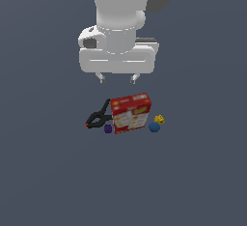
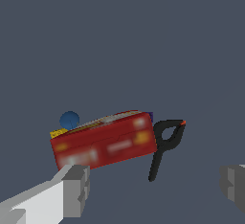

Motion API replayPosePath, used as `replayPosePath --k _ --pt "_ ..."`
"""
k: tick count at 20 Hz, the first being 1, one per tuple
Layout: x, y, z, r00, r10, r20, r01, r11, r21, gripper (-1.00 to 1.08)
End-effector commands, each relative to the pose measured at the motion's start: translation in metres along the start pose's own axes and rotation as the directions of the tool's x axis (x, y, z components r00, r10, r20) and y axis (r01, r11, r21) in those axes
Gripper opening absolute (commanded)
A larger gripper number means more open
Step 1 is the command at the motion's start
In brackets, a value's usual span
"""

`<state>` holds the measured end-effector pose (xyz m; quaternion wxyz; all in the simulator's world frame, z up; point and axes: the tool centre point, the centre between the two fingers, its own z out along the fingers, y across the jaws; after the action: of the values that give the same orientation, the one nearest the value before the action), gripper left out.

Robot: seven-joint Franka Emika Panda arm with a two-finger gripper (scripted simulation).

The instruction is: Pick up a designated object from a clutter of objects.

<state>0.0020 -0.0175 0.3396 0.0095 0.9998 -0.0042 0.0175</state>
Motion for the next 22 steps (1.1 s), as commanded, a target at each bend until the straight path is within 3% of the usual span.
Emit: replayPosePath --k 1,10,22 --pt "0.000 0.000 0.000 1.000 0.000 0.000 0.000 1.000 0.000 1.00" --pt "-0.010 0.007 0.005 0.999 0.009 0.039 -0.009 1.000 -0.012 1.00" --pt "-0.008 0.000 0.014 0.998 0.050 0.037 -0.050 0.999 -0.014 1.00"
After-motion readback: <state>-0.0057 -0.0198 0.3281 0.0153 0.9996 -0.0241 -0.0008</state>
